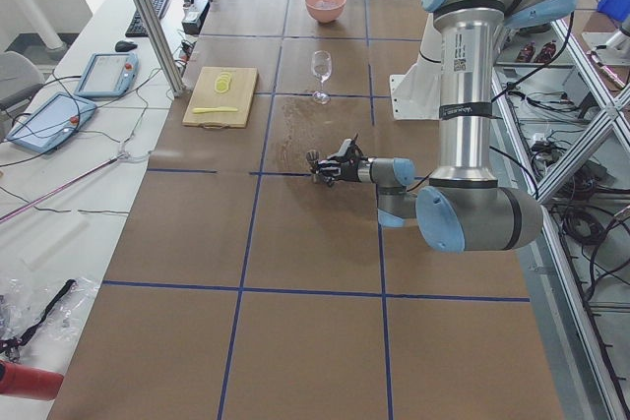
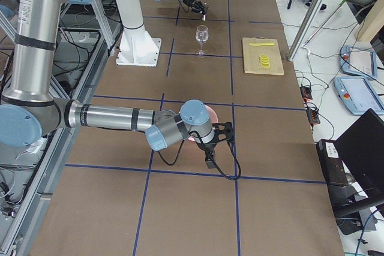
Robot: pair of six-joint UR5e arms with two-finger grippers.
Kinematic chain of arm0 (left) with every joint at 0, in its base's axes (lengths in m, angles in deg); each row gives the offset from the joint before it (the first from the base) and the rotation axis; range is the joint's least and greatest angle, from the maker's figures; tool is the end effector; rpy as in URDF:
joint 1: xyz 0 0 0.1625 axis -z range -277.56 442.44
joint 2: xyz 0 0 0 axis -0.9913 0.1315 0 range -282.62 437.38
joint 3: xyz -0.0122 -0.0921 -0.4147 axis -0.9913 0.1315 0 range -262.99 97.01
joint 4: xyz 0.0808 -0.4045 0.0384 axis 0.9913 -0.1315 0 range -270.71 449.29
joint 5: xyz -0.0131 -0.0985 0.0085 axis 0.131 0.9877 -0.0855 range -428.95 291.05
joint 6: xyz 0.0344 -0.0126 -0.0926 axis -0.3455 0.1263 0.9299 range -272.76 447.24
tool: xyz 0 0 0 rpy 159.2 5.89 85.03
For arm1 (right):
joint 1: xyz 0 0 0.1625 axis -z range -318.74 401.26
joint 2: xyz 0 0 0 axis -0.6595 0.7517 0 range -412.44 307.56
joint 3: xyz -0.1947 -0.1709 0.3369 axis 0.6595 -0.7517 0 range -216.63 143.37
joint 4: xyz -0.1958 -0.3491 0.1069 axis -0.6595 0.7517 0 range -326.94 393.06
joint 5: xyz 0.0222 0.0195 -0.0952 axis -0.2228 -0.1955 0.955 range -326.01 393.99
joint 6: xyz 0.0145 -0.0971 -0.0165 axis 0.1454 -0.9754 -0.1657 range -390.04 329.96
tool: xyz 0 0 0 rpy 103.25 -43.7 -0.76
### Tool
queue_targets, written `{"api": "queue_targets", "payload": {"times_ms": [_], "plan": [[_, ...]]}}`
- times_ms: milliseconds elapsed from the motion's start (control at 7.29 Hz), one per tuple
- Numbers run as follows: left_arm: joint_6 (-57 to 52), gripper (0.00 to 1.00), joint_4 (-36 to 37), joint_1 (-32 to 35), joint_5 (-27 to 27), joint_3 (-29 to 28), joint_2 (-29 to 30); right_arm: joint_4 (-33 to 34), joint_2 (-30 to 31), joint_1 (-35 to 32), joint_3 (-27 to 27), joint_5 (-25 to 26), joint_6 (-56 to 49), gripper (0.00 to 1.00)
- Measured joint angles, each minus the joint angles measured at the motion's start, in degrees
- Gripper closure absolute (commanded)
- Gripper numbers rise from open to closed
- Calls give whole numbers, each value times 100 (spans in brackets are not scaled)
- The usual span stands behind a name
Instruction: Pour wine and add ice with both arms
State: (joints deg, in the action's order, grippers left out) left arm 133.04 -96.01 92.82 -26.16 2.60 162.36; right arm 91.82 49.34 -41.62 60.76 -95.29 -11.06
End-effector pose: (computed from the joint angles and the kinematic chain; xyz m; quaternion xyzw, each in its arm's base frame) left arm 0.3804 -0.2794 0.5554 0.5467 0.4203 -0.0658 0.7212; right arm 0.0167 -0.4335 0.6323 0.1391 -0.3679 0.0171 0.9193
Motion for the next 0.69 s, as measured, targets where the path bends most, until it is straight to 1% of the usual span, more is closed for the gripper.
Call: {"api": "queue_targets", "payload": {"times_ms": [137,274,412,686], "plan": [[0,78,1,0,-8,-14,2,0,0,0,0,0,0,0],[-7,67,2,-1,-18,-29,1,-3,0,0,4,0,0,0],[-54,49,11,-1,-23,-40,-6,-4,0,0,7,0,0,0],[-188,1,-5,-1,-43,-34,0,-5,0,0,8,0,0,0]]}}
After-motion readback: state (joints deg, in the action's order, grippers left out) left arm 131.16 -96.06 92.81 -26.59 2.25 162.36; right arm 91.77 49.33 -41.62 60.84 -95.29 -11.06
